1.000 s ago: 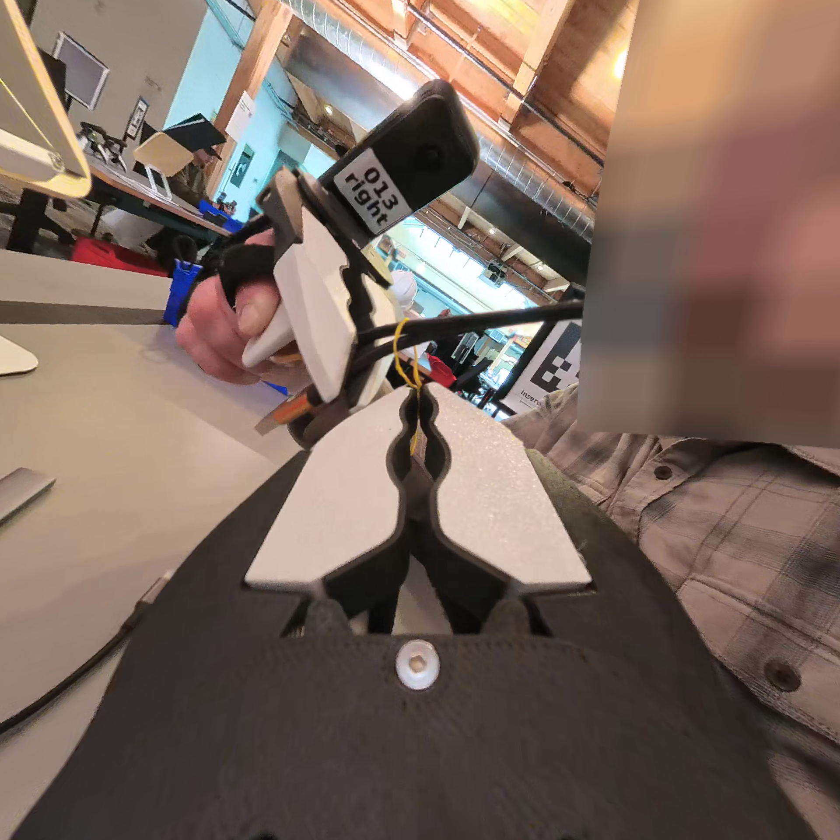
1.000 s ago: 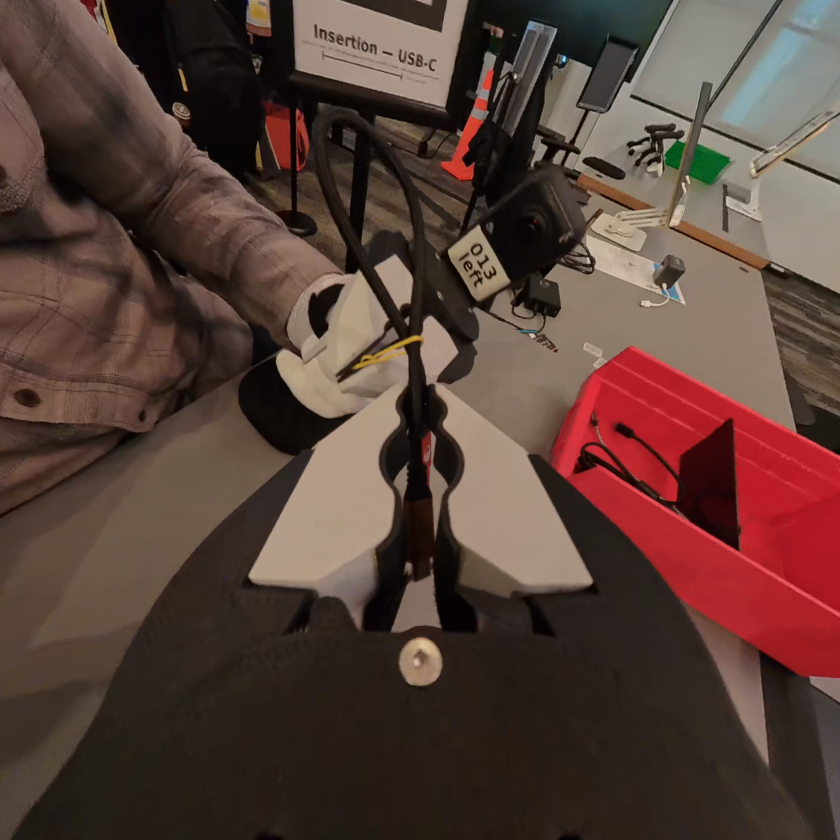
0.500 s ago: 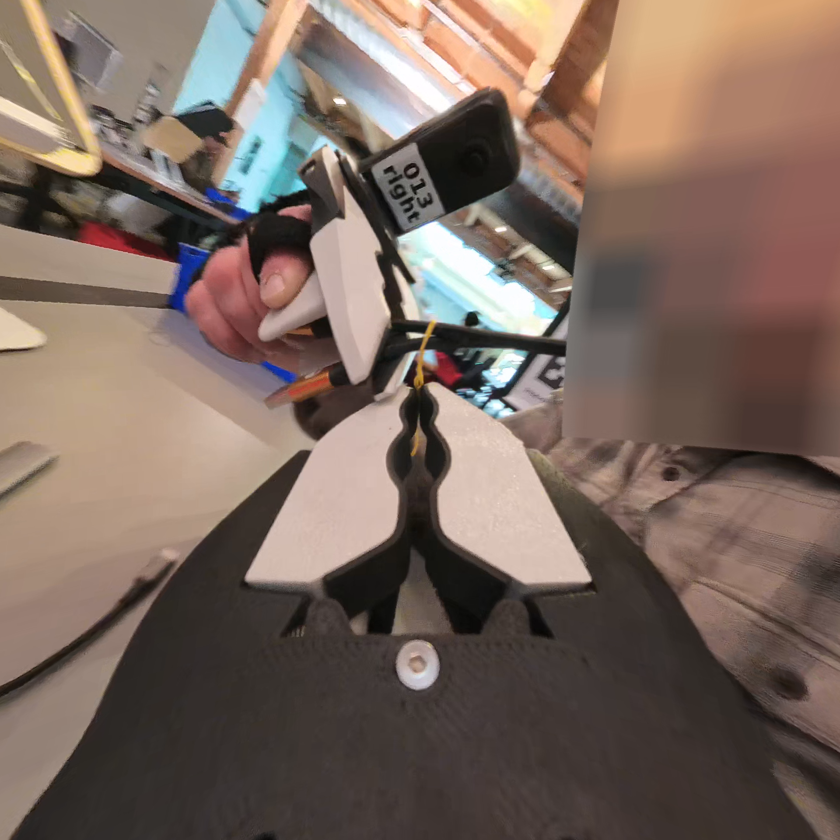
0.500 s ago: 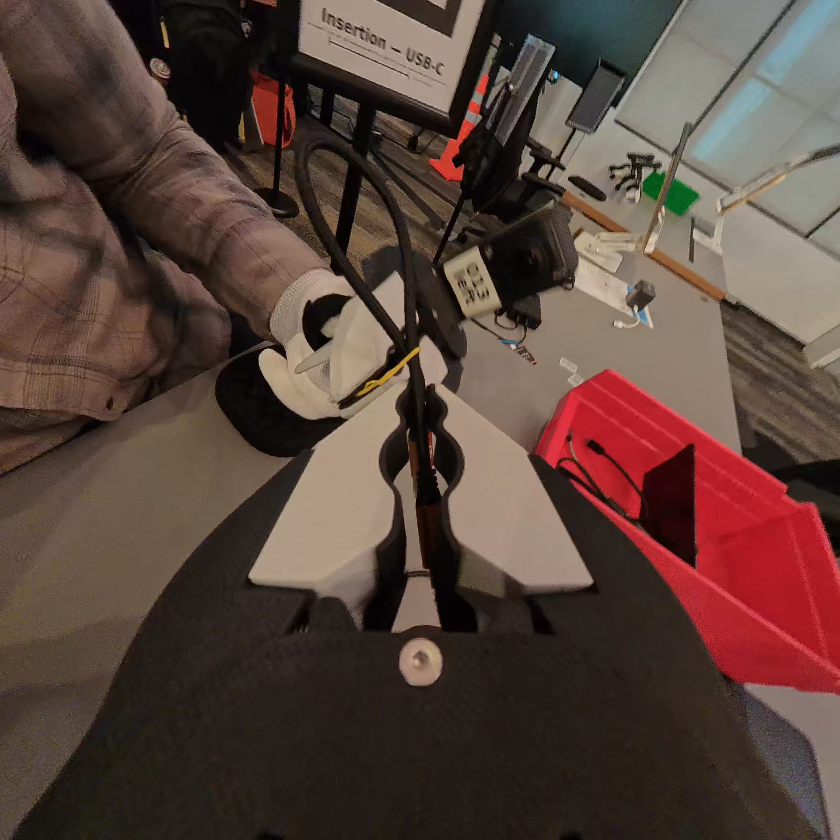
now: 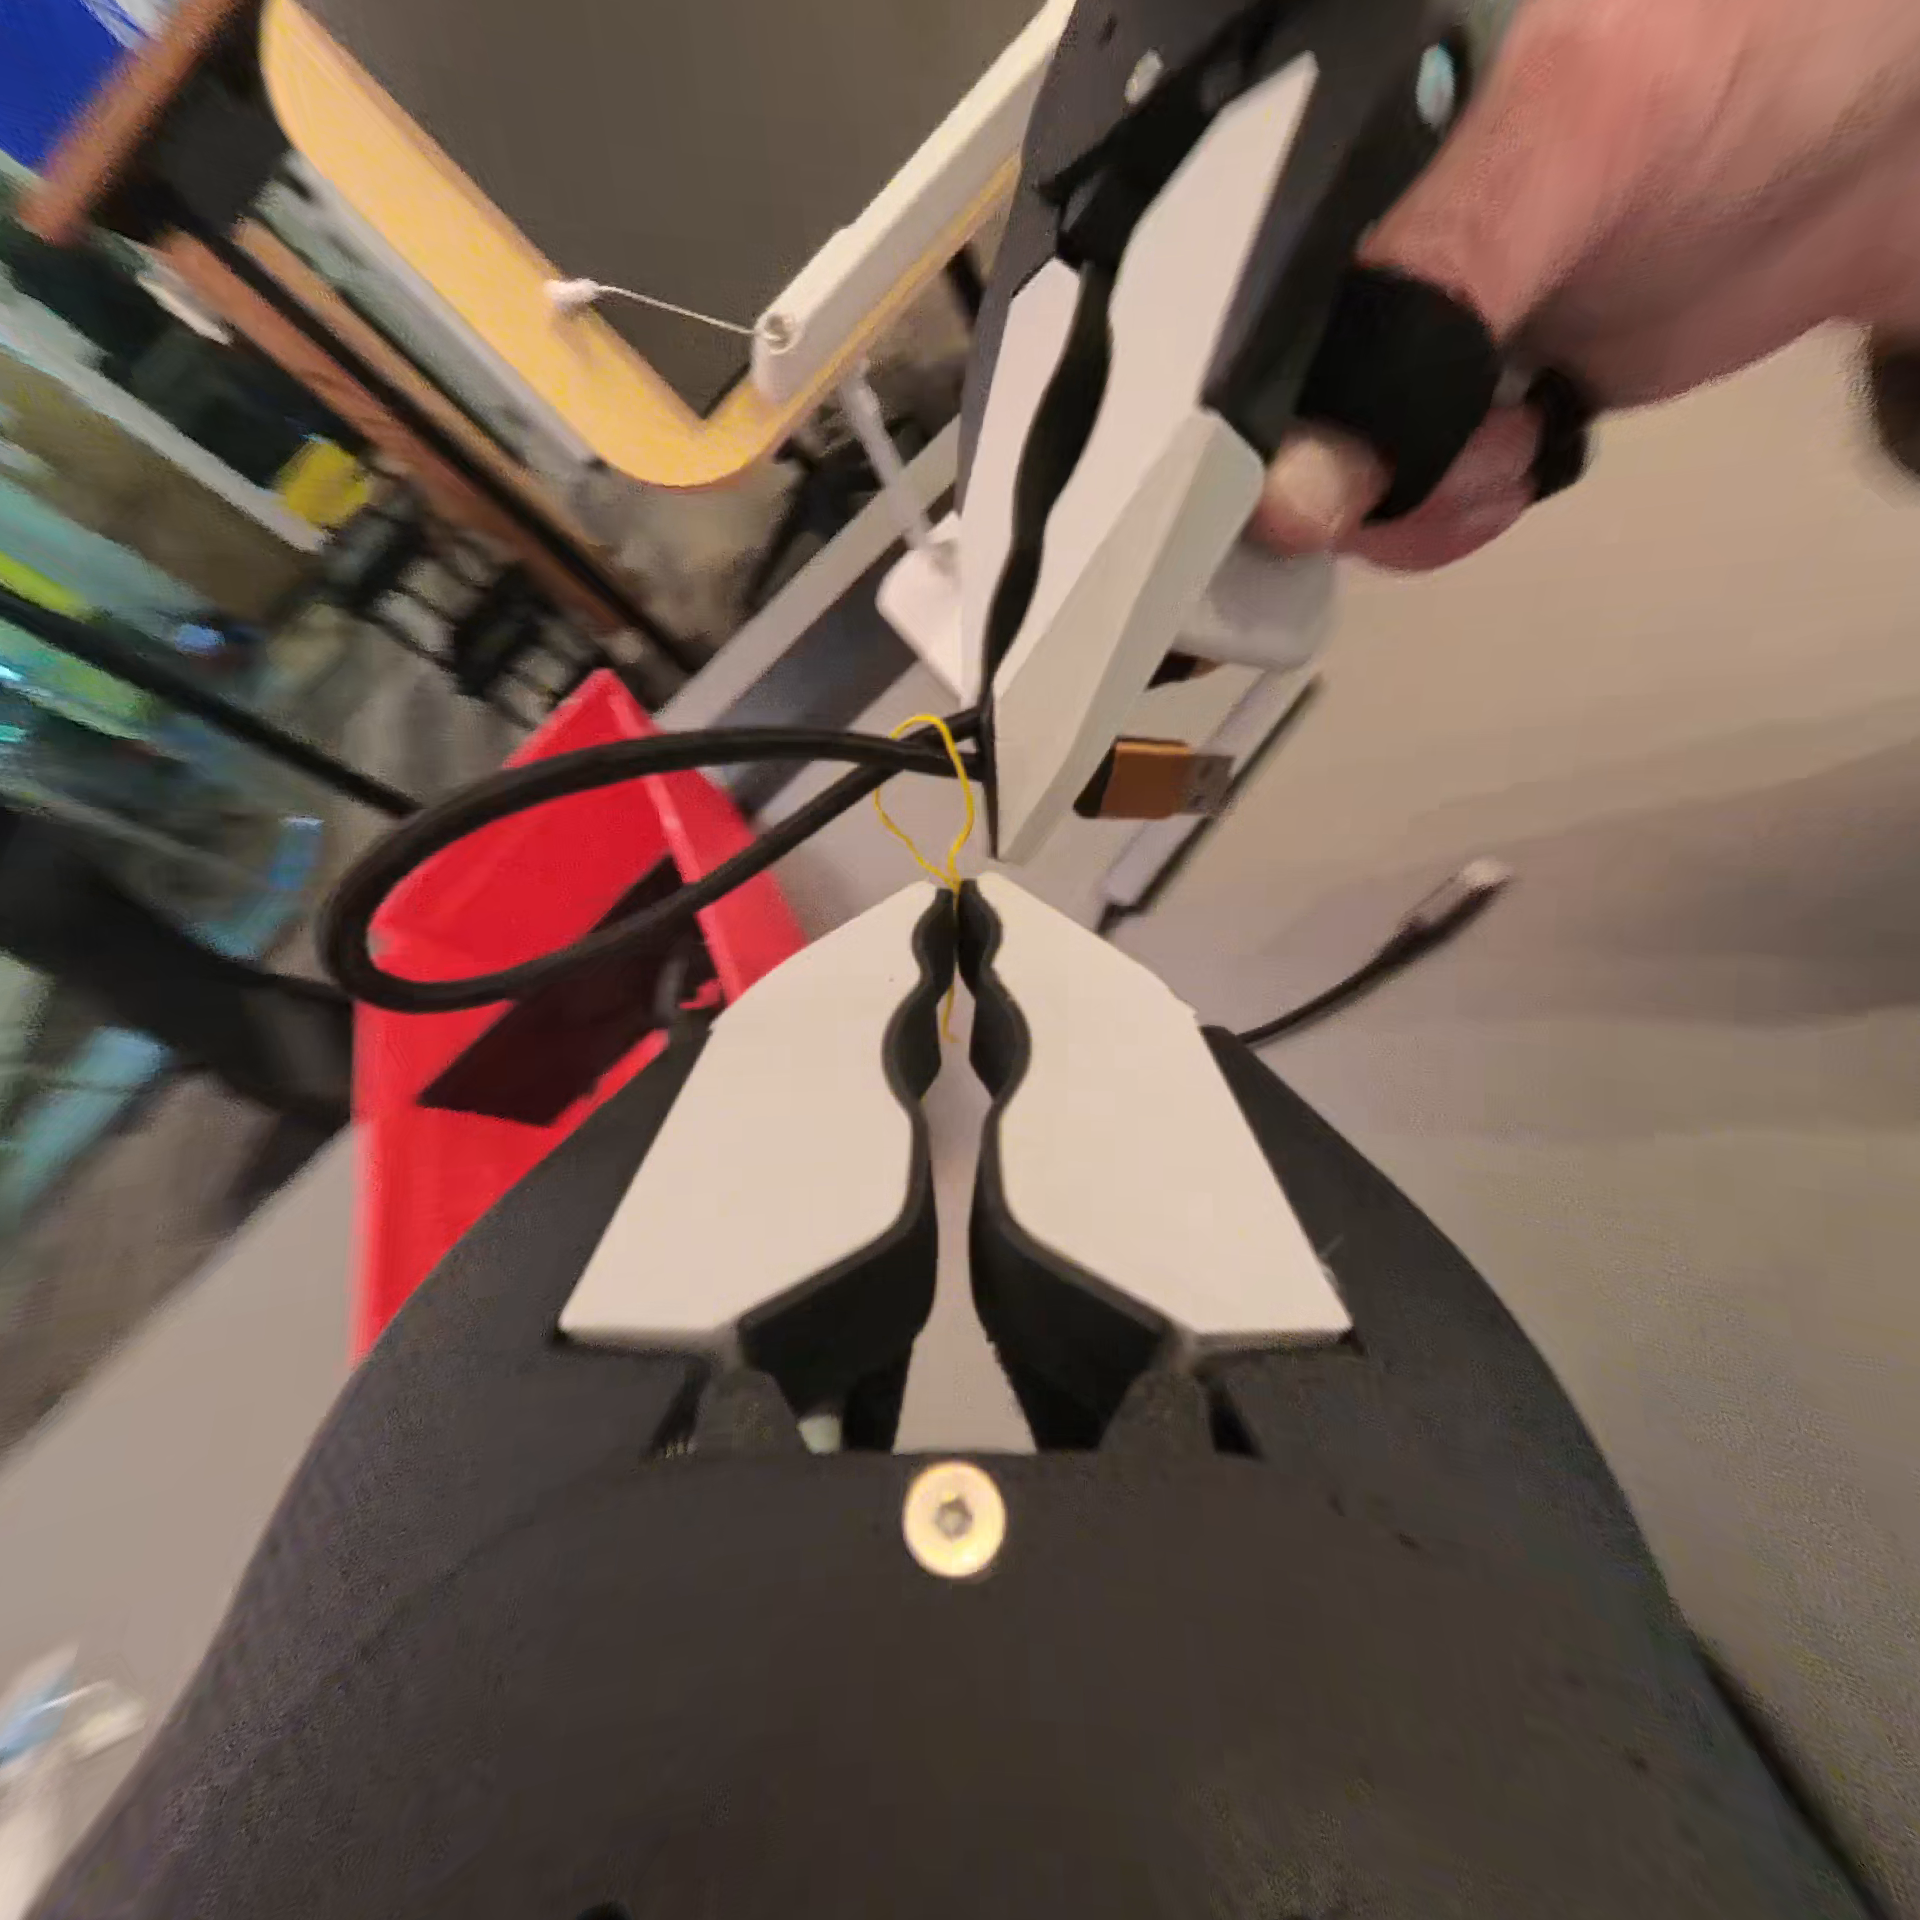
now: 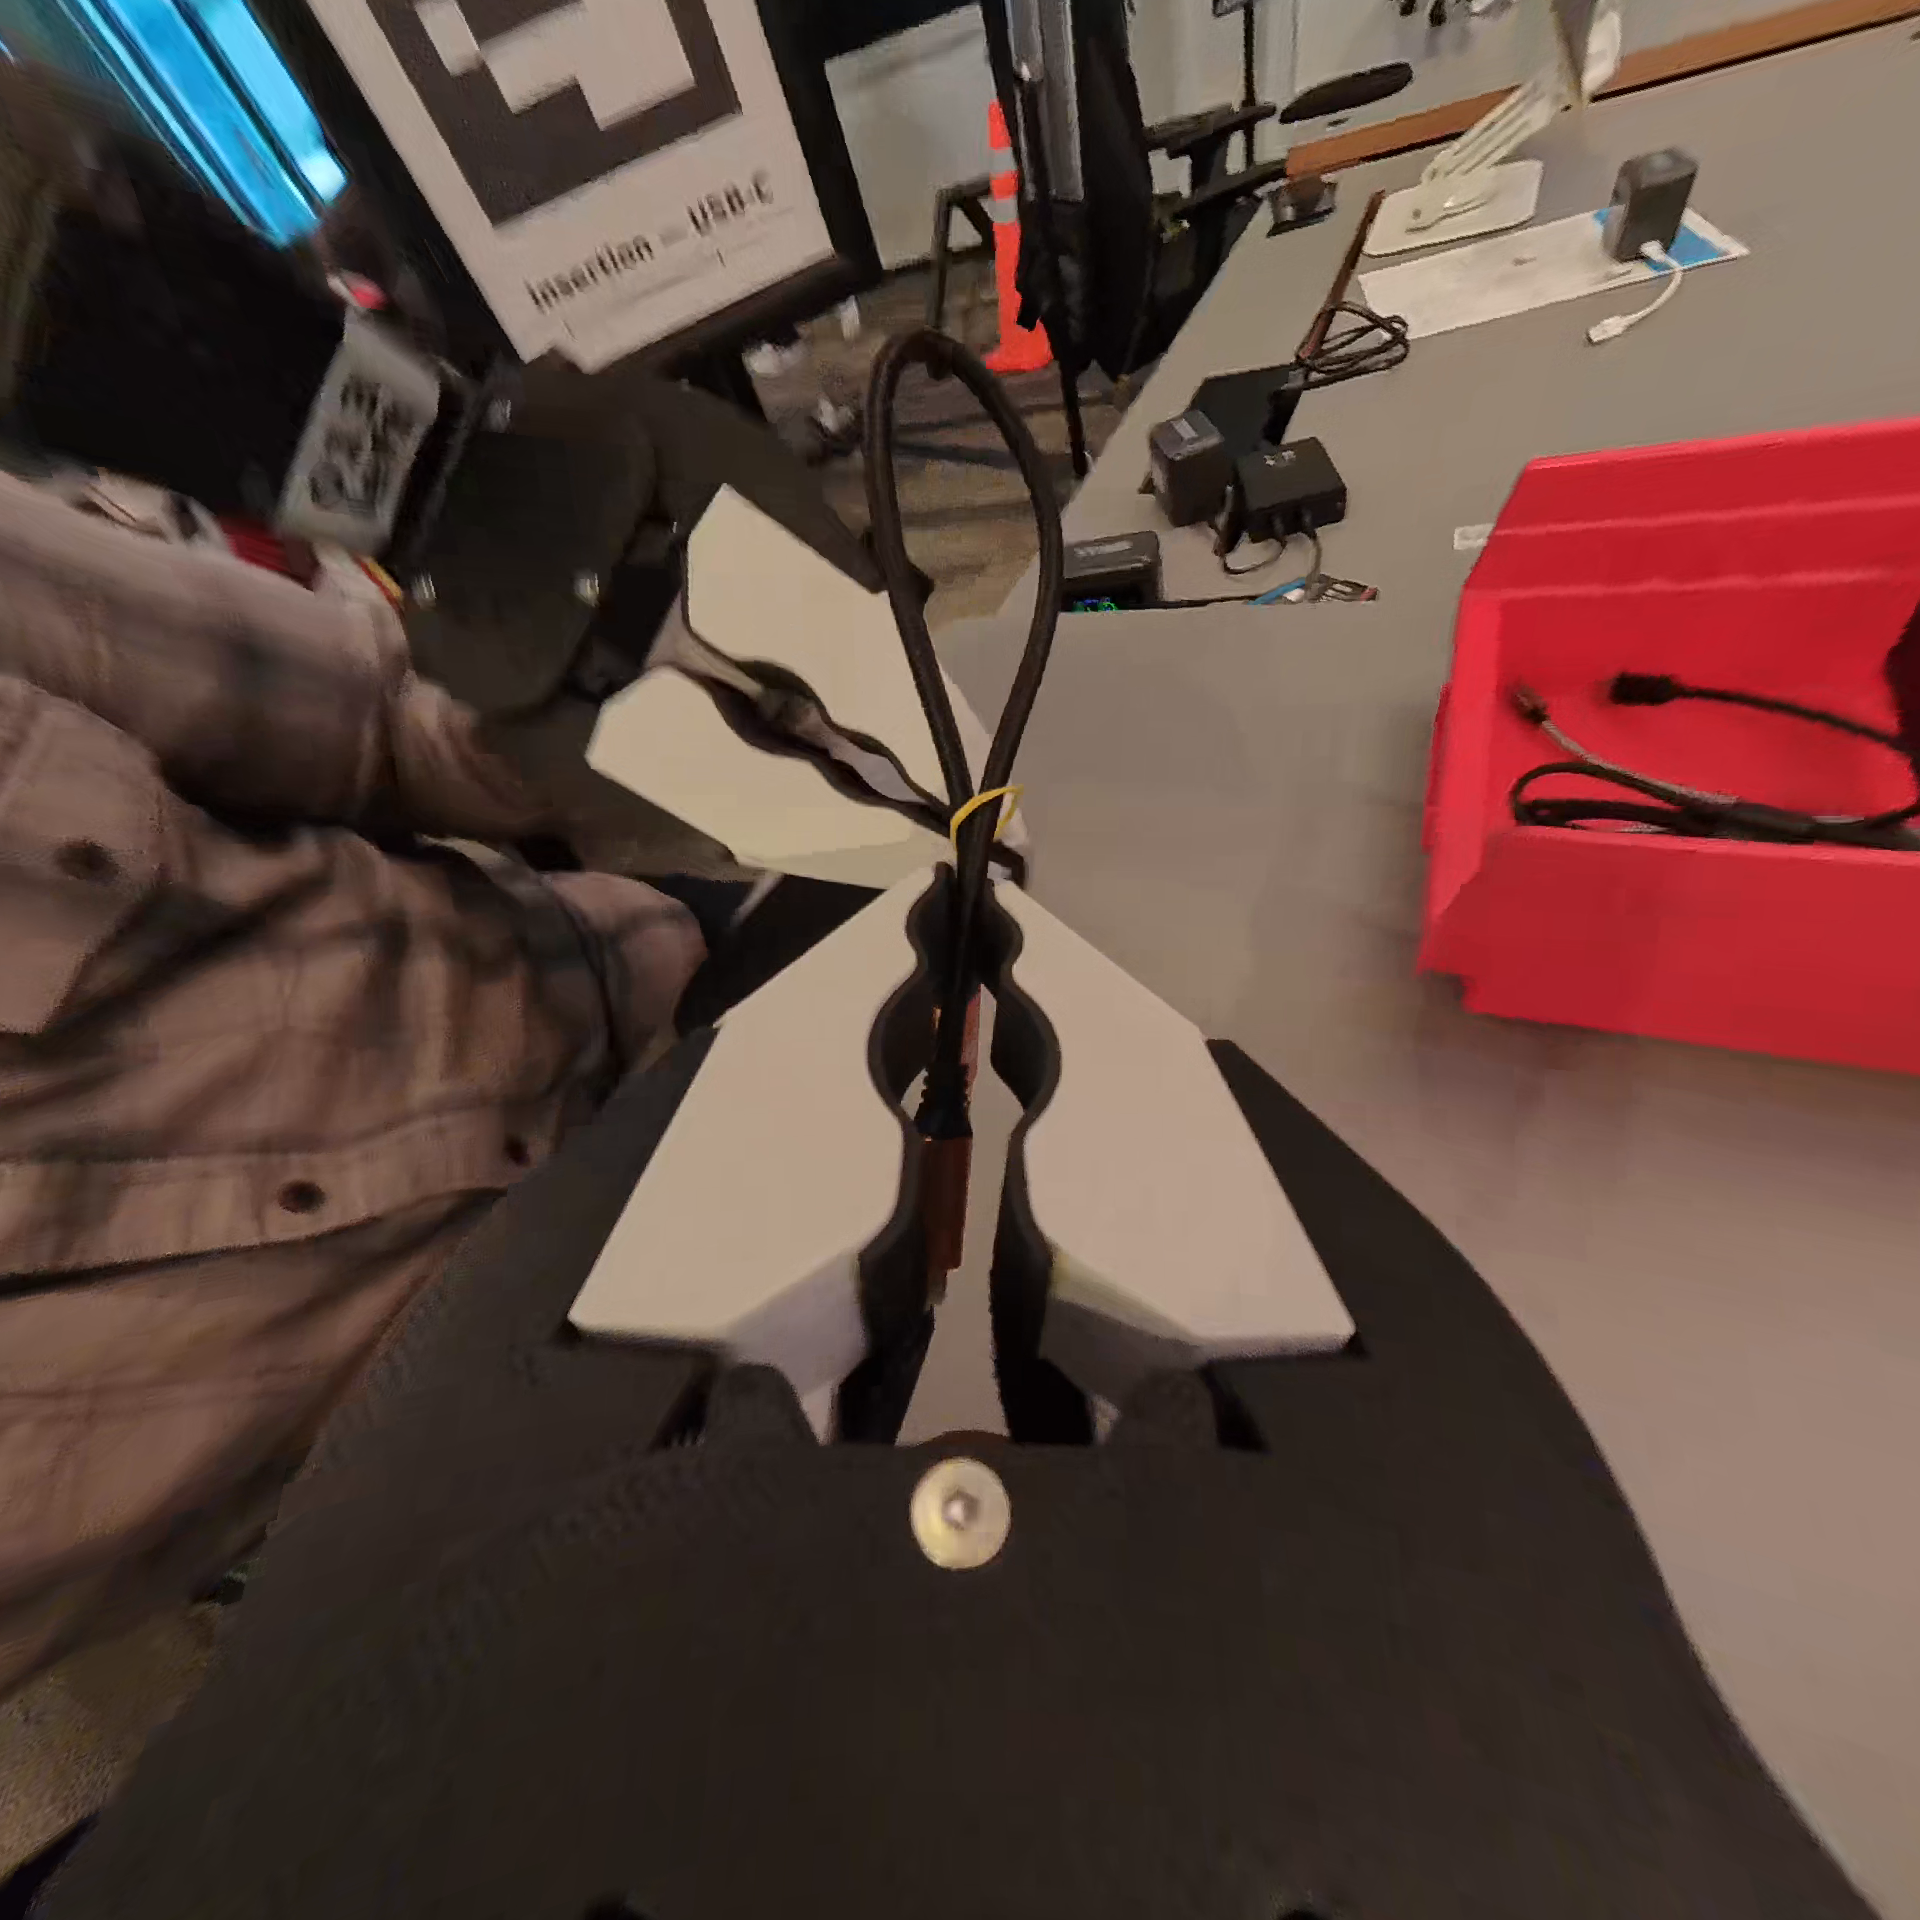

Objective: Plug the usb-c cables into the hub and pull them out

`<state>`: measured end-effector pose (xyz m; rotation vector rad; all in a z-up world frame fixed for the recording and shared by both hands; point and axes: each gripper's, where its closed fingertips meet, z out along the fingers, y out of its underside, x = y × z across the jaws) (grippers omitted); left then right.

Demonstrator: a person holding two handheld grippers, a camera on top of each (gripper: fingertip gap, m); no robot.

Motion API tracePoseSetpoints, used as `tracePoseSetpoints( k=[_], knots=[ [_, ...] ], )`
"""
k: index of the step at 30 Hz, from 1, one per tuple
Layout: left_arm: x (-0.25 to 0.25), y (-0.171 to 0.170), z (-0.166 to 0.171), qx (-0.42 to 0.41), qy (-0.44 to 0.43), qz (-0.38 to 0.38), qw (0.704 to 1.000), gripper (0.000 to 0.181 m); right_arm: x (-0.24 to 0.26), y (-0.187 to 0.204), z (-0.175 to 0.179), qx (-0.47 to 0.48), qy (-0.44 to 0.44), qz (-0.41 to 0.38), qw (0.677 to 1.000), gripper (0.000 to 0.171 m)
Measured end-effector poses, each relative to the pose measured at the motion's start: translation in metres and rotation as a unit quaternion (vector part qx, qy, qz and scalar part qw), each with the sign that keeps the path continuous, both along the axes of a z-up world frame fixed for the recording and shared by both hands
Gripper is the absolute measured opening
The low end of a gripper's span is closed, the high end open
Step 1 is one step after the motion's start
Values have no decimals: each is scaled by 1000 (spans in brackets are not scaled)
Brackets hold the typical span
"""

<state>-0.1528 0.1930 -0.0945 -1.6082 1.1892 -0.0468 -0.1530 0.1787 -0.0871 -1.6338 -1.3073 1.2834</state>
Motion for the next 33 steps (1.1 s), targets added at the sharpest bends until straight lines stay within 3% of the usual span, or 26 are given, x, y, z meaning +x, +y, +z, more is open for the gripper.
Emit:
tracePoseSetpoints(
  k=[3, 7, 9, 16, 20, 23, 27, 33],
  knots=[
    [-11, 12, 9, 137, 101, 48, 984, 1, -2, -3, 5, -77, 41, 16, 996, 0],
    [-17, 20, 25, 309, 183, 78, 930, 1, -6, -5, 17, -157, 103, 36, 982, 0],
    [-18, 22, 27, 338, 188, 70, 920, 1, -8, -6, 17, -167, 119, 42, 978, 0],
    [-23, 20, 34, 329, 157, 65, 929, 0, -10, -3, 17, -167, 131, 41, 976, 0],
    [-12, 13, 19, 161, 48, -2, 986, 1, -8, 2, 14, -142, 127, 29, 981, 0],
    [-6, -1, 23, -7, -81, -63, 995, 1, -5, 2, 11, -89, 110, 28, 990, 1],
    [4, -29, 39, -223, -244, -177, 927, 1, -1, -4, 12, 5, 88, 38, 995, 0],
    [14, -69, 51, -366, -334, -309, 812, 1, 1, -17, 19, 177, 69, 50, 981, 0]
  ],
)
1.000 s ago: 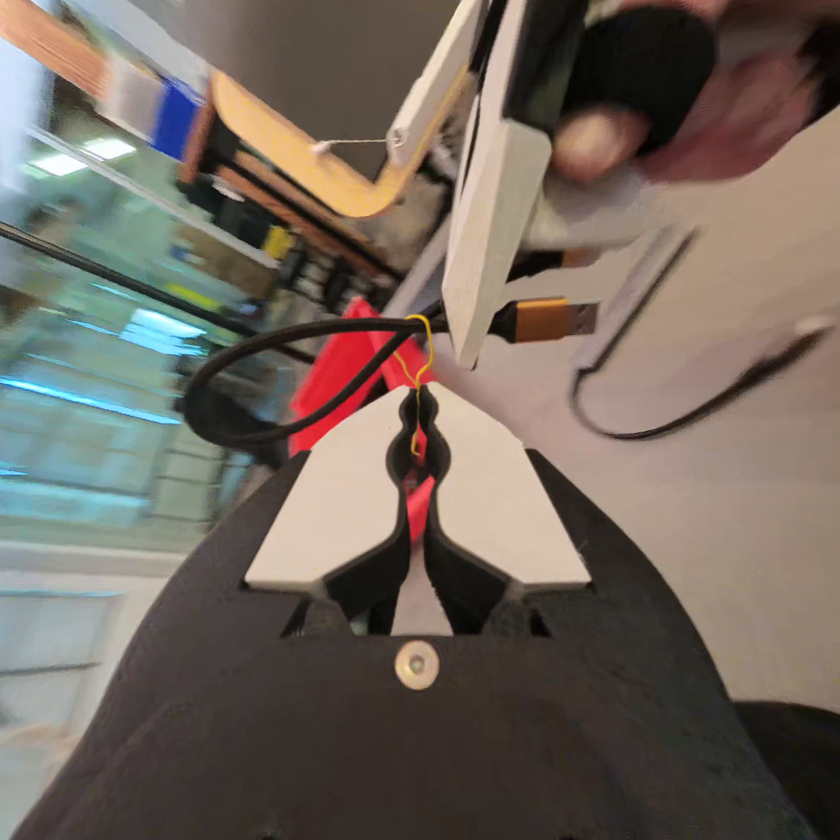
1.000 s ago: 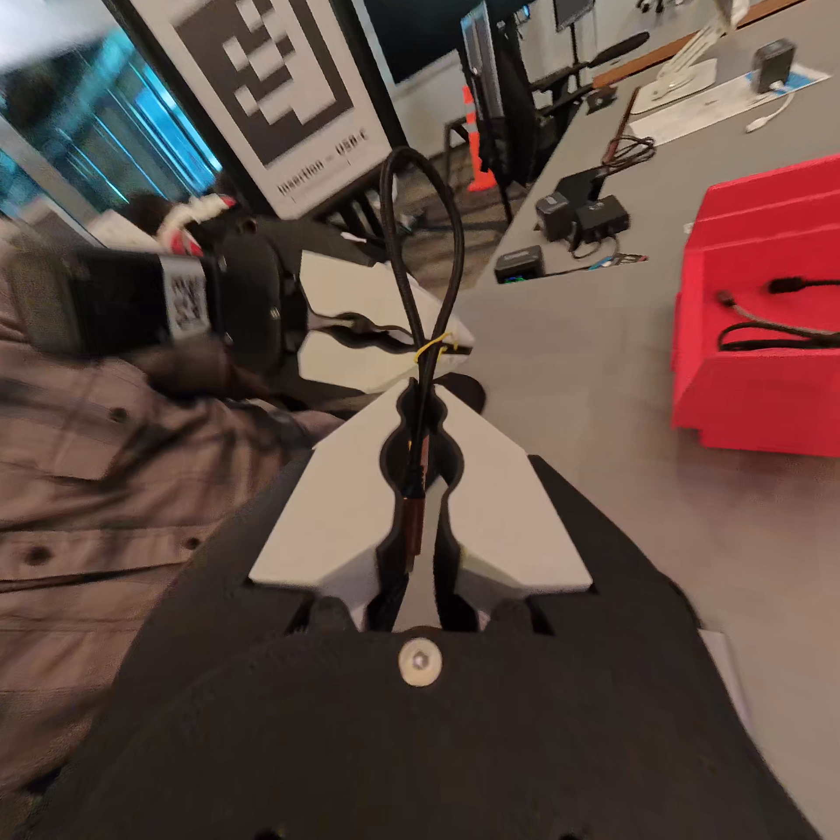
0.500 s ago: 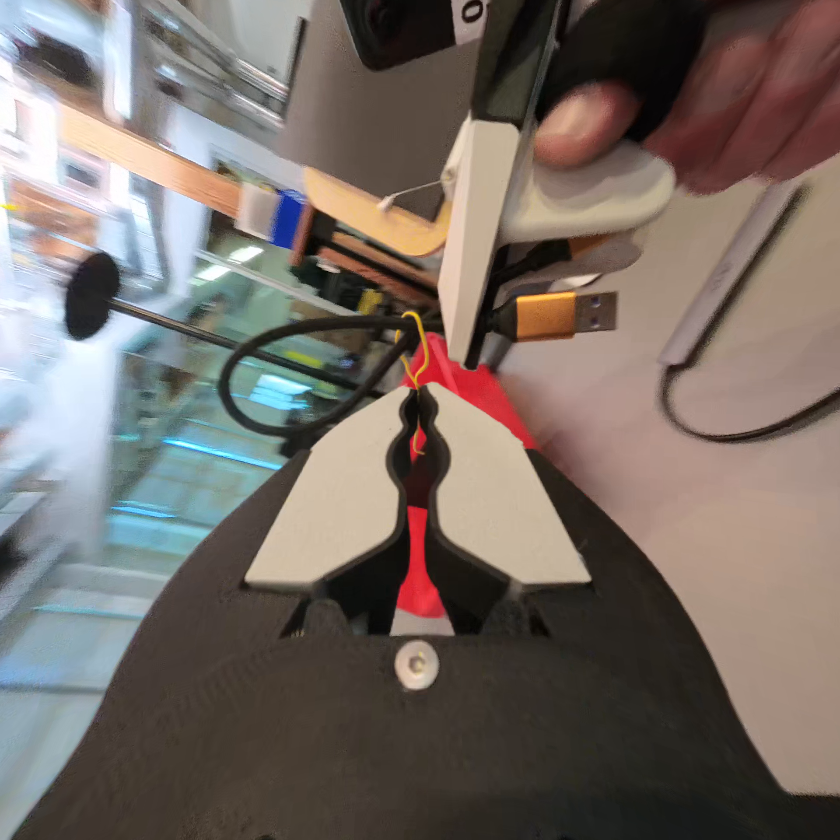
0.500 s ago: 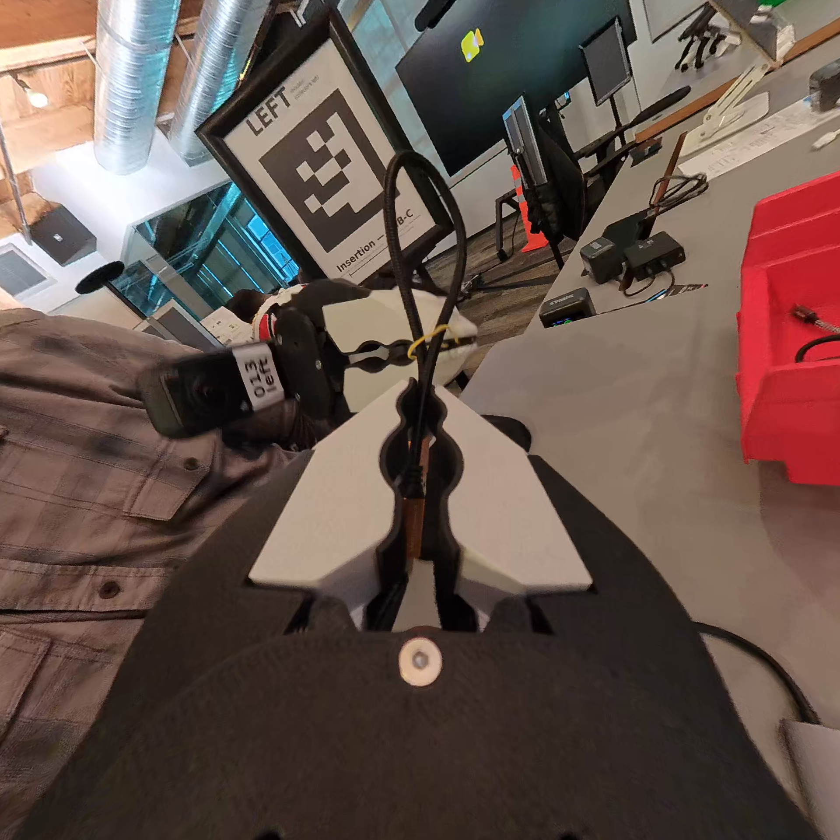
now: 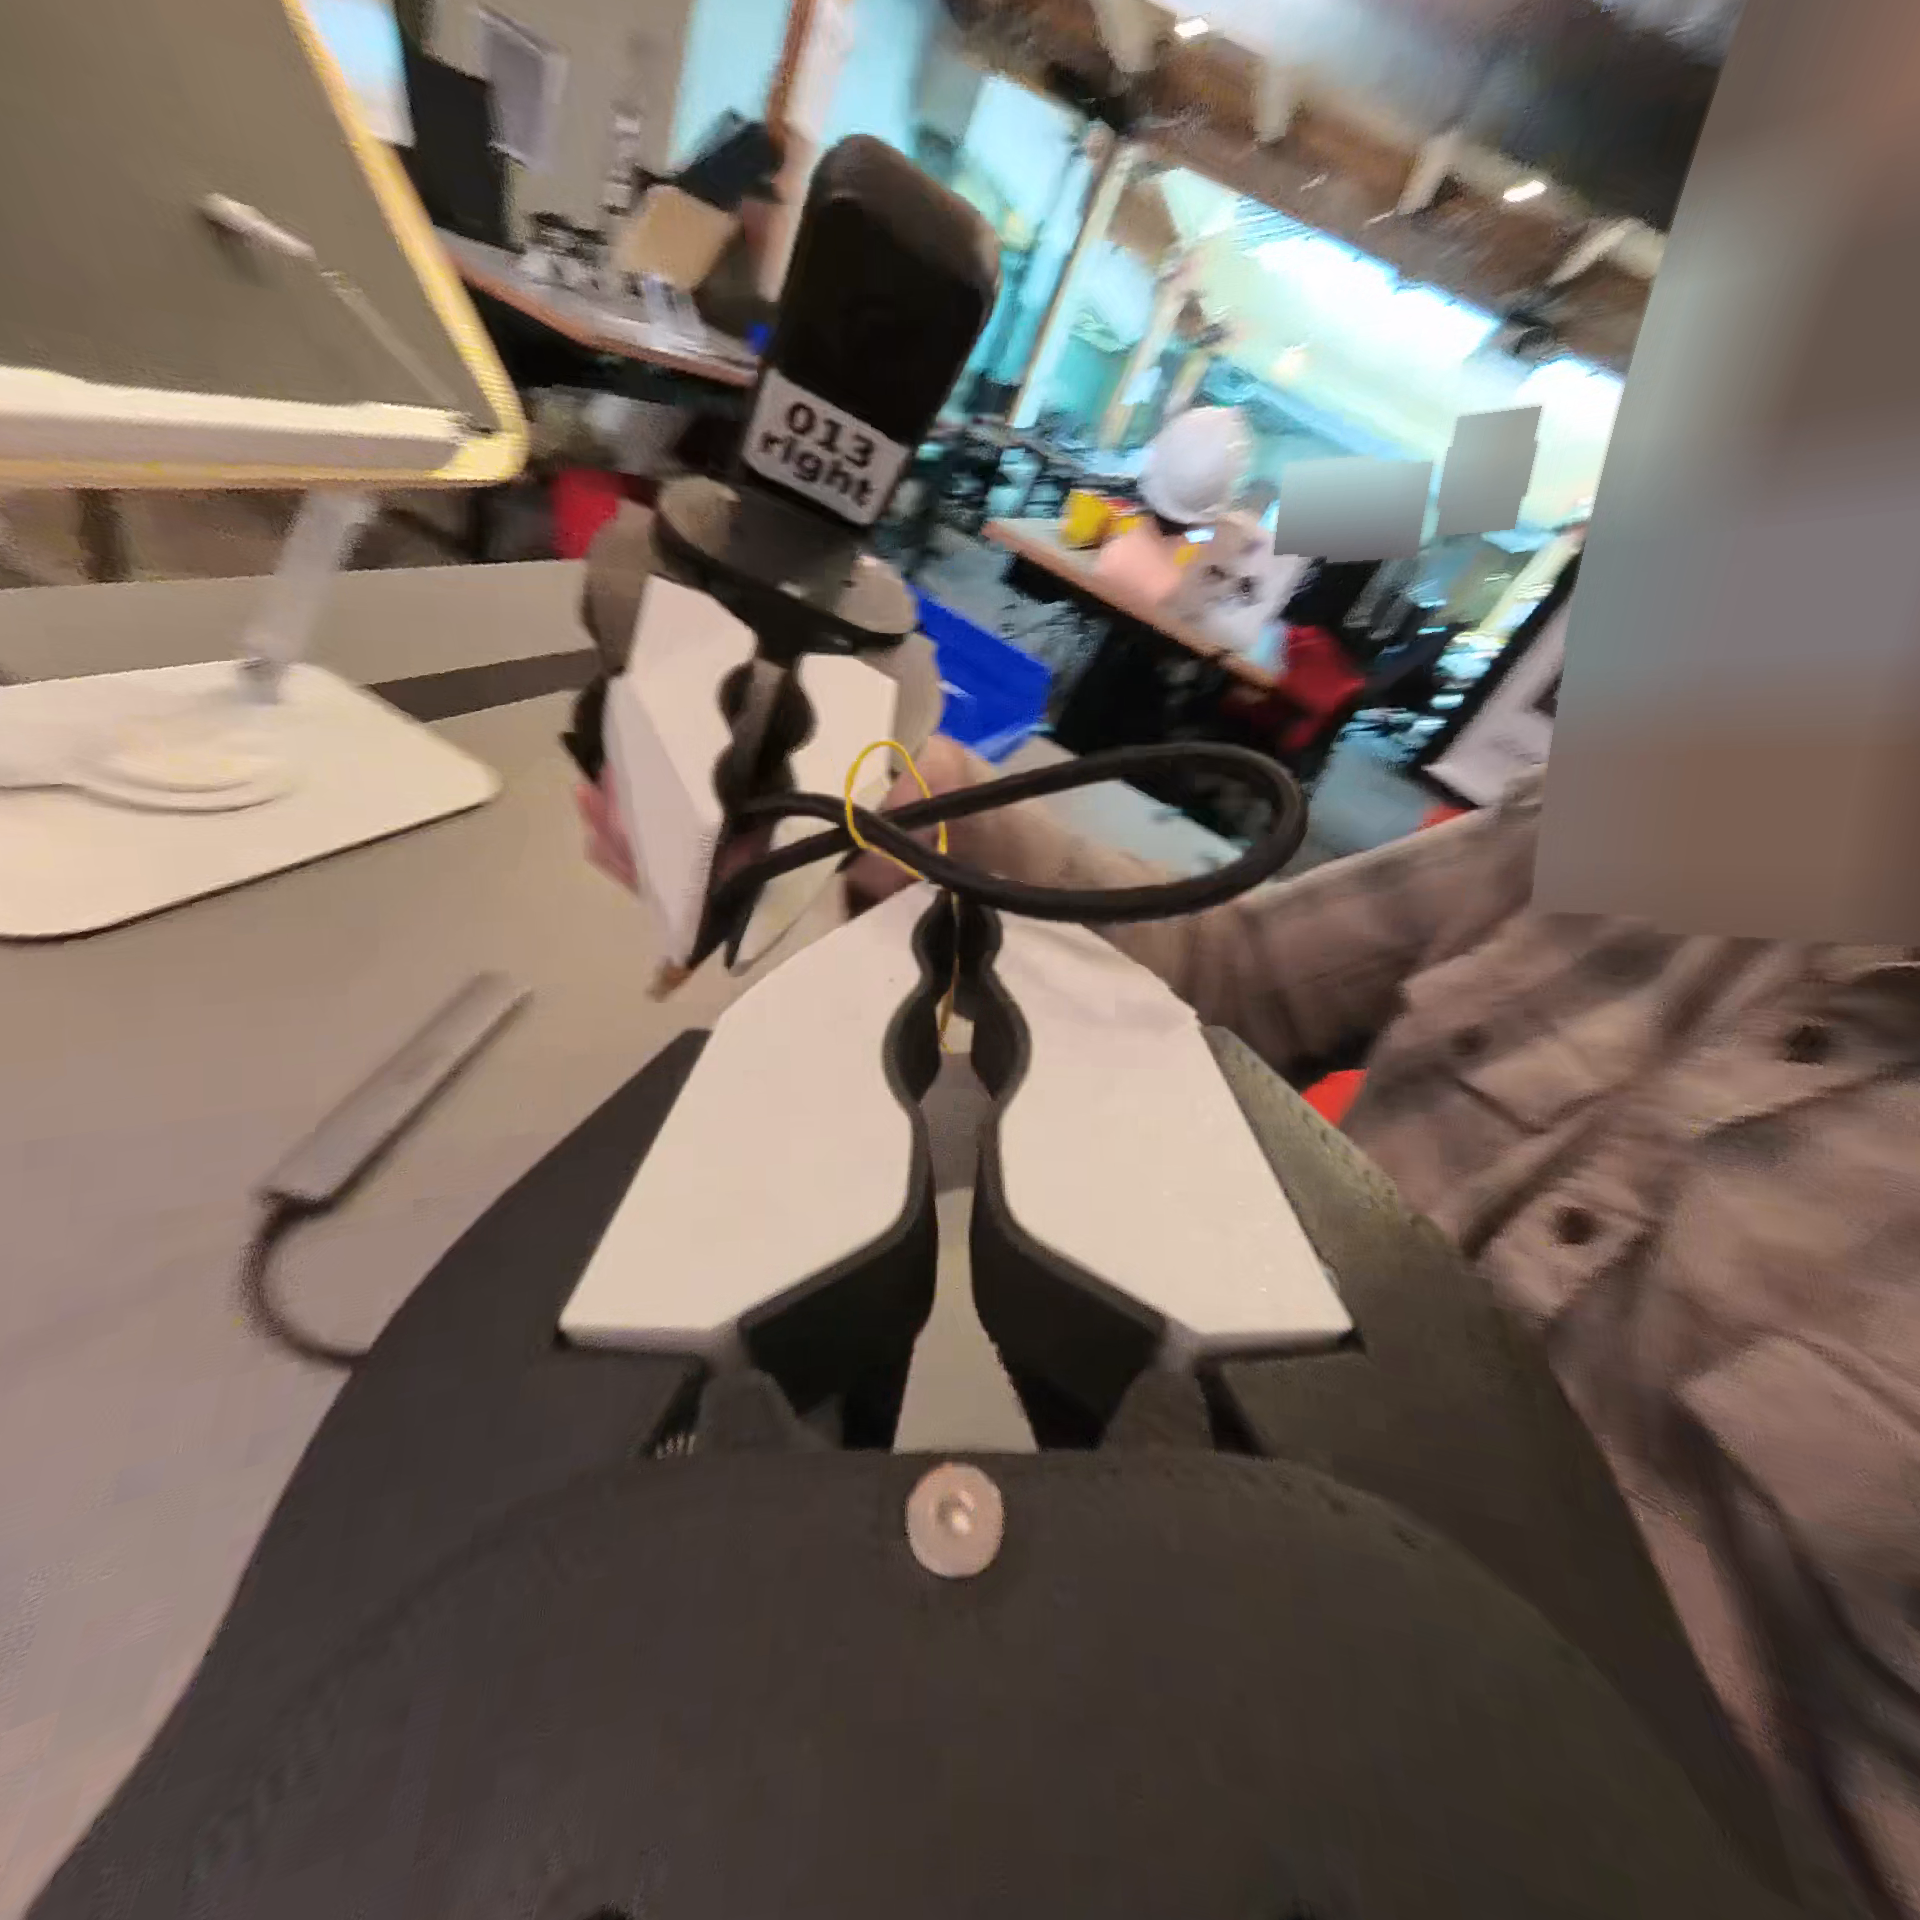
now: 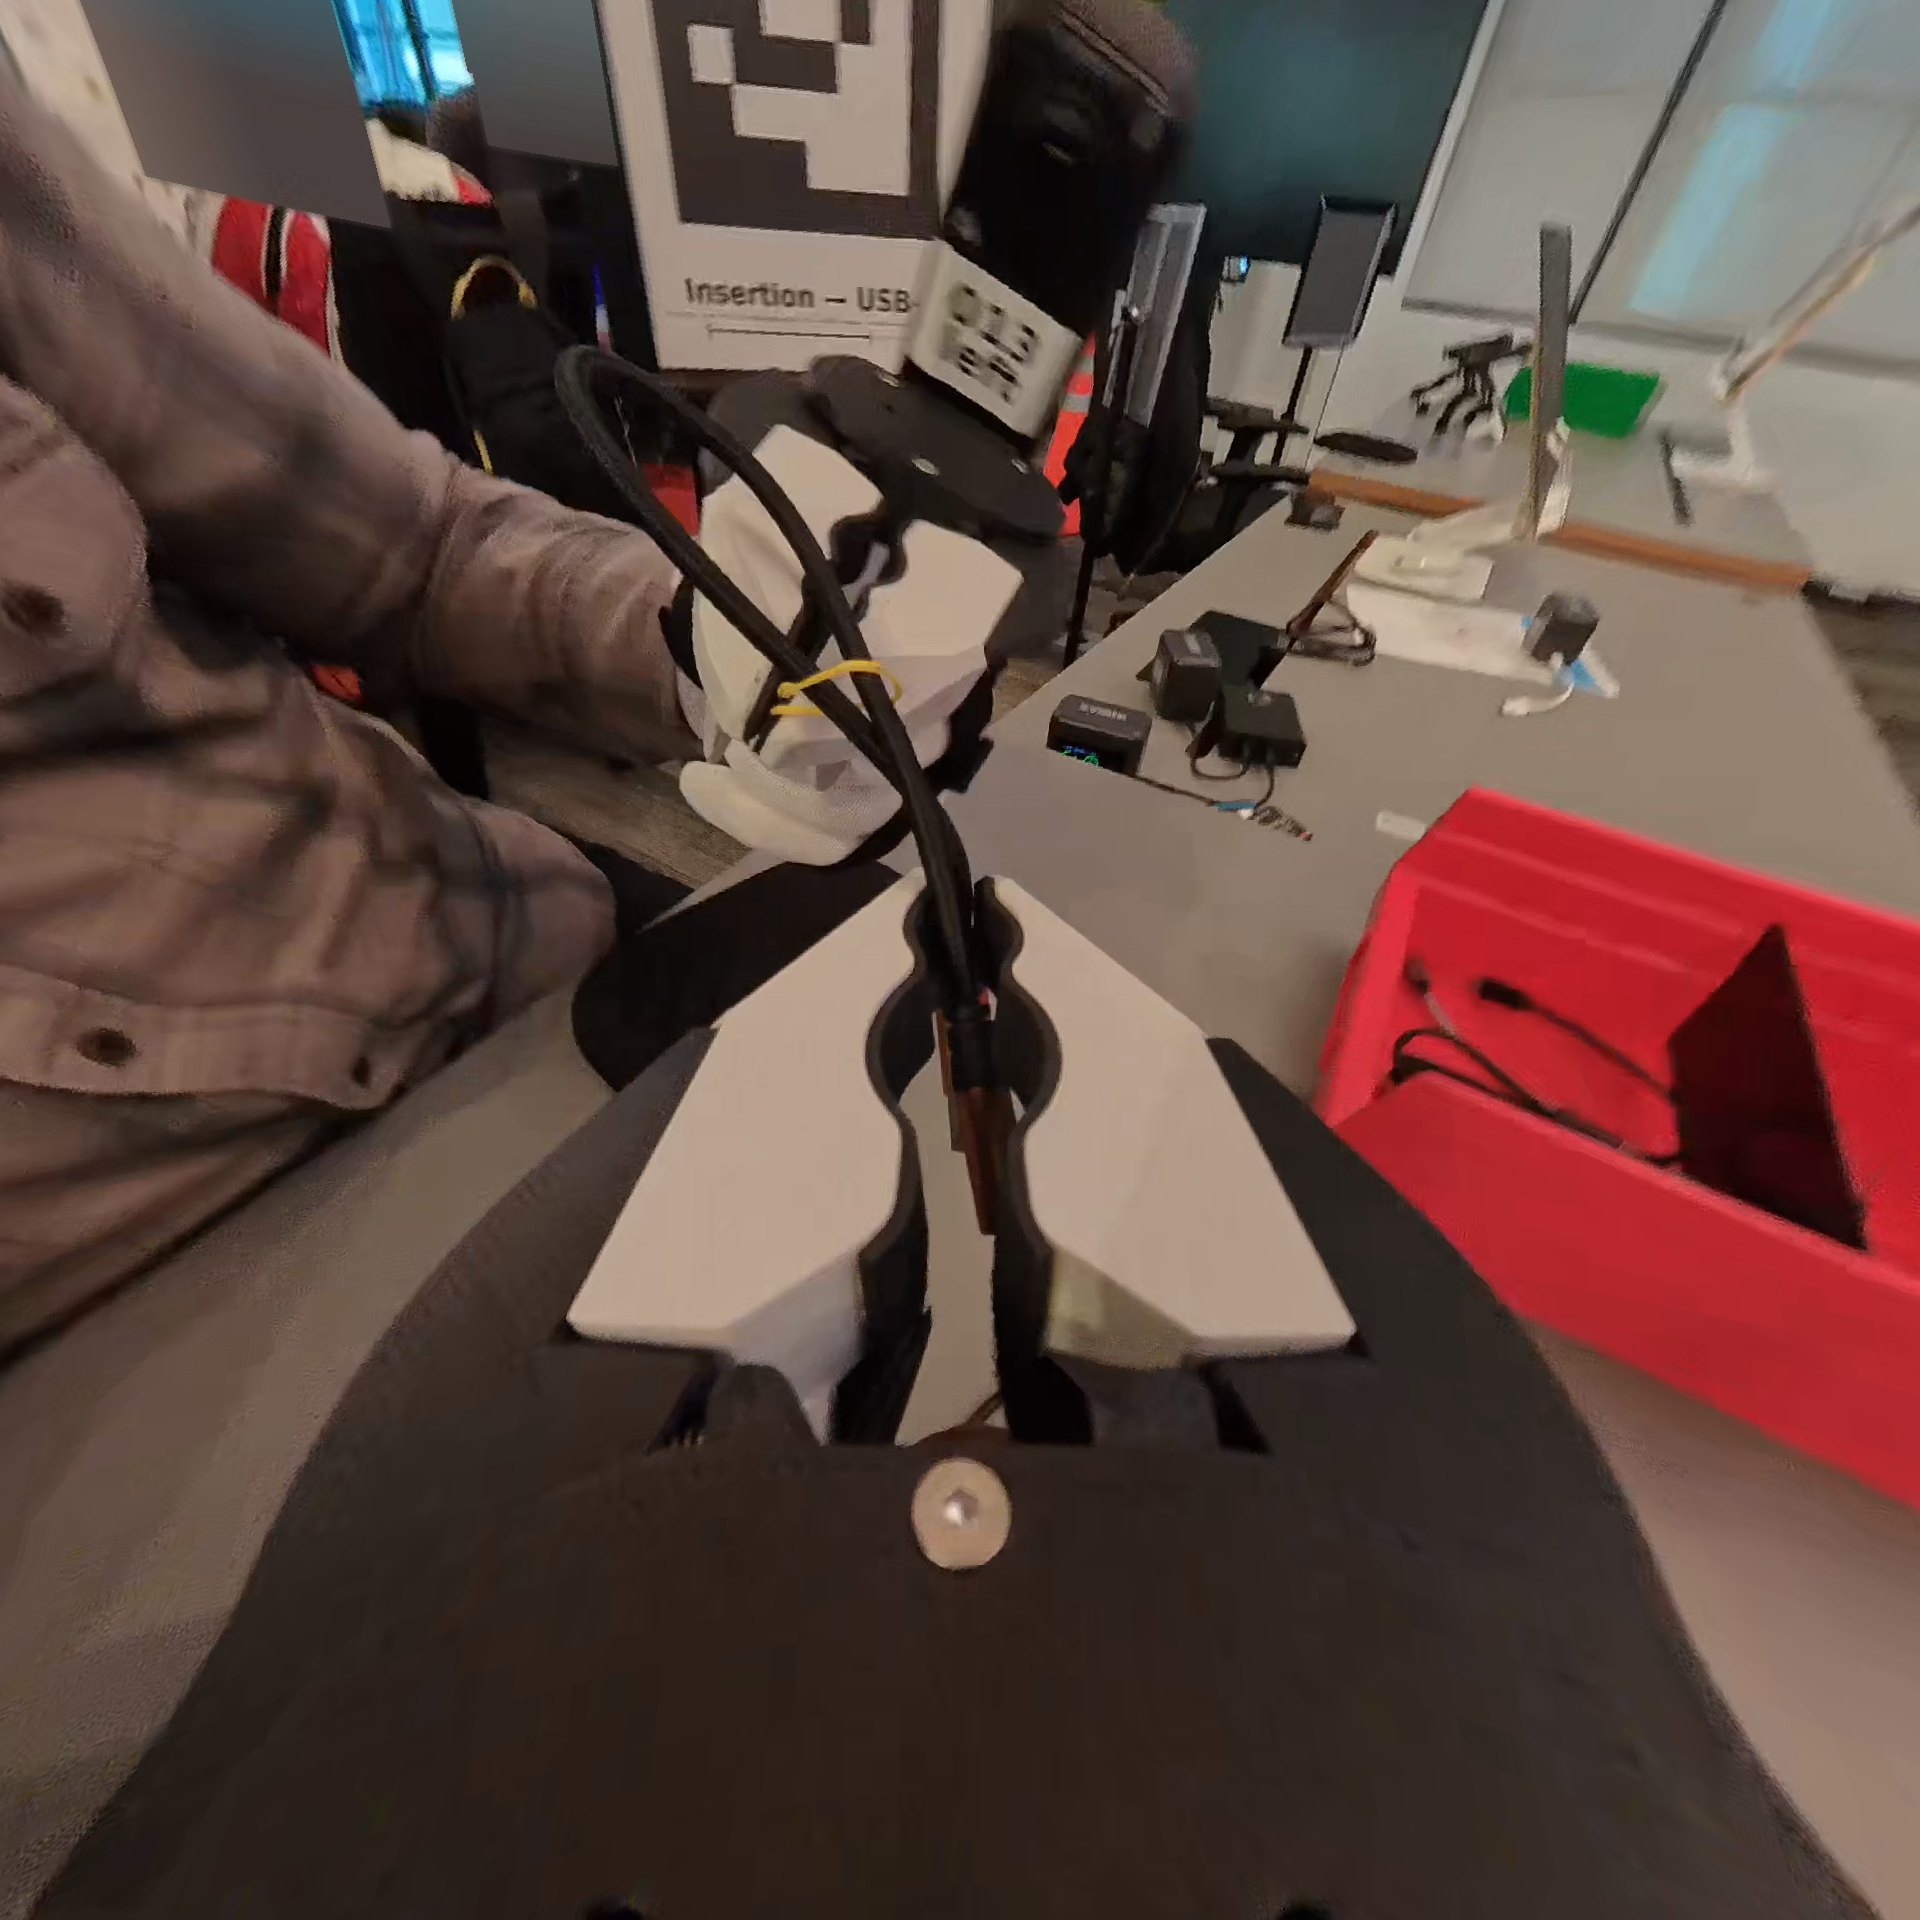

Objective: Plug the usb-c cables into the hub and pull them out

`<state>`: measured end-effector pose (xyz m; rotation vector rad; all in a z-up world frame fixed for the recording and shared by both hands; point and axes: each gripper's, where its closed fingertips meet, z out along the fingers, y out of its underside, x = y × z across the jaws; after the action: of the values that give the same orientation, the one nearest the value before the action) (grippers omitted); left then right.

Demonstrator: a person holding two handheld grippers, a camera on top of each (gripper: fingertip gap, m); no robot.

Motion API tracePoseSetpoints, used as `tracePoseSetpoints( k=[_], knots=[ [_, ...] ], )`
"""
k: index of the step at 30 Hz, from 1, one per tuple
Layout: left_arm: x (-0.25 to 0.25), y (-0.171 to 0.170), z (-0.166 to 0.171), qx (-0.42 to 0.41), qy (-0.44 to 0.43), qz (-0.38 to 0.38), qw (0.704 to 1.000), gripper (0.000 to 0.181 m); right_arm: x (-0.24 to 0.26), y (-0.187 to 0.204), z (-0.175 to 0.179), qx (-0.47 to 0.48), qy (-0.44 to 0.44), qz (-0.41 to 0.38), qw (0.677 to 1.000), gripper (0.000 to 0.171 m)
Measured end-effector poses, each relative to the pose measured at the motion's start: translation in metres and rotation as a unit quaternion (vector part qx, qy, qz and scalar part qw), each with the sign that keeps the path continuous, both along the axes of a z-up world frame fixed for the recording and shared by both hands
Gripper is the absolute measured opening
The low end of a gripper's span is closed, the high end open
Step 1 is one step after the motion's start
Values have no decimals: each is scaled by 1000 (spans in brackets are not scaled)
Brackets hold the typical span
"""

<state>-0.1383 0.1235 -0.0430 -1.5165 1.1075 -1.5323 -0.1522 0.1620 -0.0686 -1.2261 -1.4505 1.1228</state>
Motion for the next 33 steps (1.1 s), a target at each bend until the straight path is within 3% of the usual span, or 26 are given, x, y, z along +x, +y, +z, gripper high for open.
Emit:
tracePoseSetpoints(
  k=[7, 16, 28, 33],
  knots=[
    [11, -33, -19, 20, 50, -108, 993, 1, -5, -9, -4, 178, -33, -11, 983, 0],
    [14, -26, -56, 87, 194, -103, 972, 1, -7, 5, -14, 361, -143, -81, 918, 2],
    [15, -25, -68, 92, 207, -100, 969, 1, -8, -2, -17, 380, -165, -69, 907, 6],
    [13, -27, -67, 60, 193, -124, 971, 1, -8, -14, -20, 415, -196, -47, 887, 5]
  ],
)
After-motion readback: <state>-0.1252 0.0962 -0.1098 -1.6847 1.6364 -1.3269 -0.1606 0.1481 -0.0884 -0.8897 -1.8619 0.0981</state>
